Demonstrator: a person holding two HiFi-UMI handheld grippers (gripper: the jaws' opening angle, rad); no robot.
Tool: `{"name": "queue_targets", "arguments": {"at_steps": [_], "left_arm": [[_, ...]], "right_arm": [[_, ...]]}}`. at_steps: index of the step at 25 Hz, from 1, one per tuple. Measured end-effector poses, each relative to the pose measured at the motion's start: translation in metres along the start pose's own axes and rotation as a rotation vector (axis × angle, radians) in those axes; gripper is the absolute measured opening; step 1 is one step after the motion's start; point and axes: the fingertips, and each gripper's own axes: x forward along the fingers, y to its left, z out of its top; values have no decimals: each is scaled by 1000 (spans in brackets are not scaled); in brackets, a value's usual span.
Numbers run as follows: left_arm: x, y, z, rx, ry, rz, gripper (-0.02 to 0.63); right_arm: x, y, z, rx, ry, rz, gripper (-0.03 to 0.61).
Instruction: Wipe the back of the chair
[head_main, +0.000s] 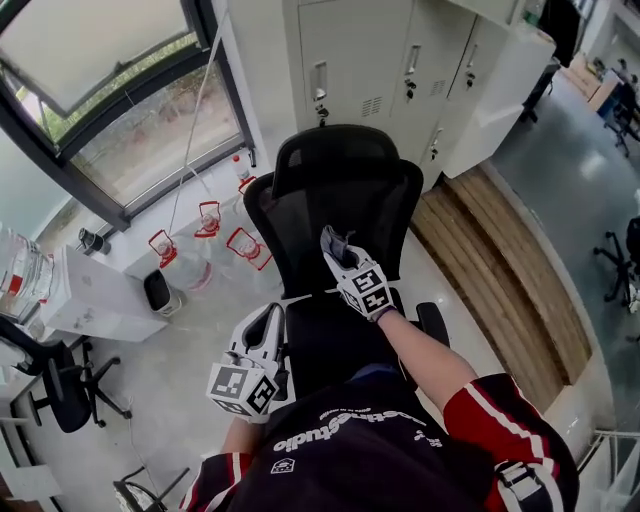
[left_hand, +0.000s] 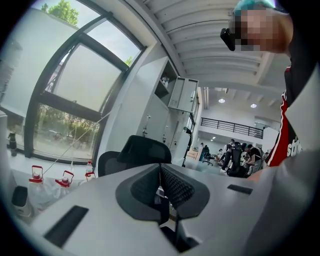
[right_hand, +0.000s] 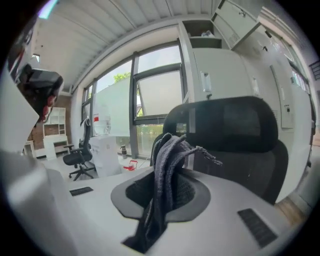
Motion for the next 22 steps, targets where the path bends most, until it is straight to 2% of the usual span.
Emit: {"name": "queue_targets", "arguments": {"at_steps": [5,9,15,20,22], "left_arm": [[12,-11,15,53,-24,-32,26],[15,-21,28,81,-51,-61,26],[18,-25,30,141,-35,-72,28],[16,-25,32,86,-50,-78,28],[14,-26,32,90,-50,-74,27]], "right_arm": [[-72,12,68,-9,-117,-73,60],[-124,32,106,-9,-154,-91,60],[-187,45,117,-13,-166,-126,61],[-199,35,109,16,-149,-158,61],[-201,33,113,13,-163,-156,61]]}}
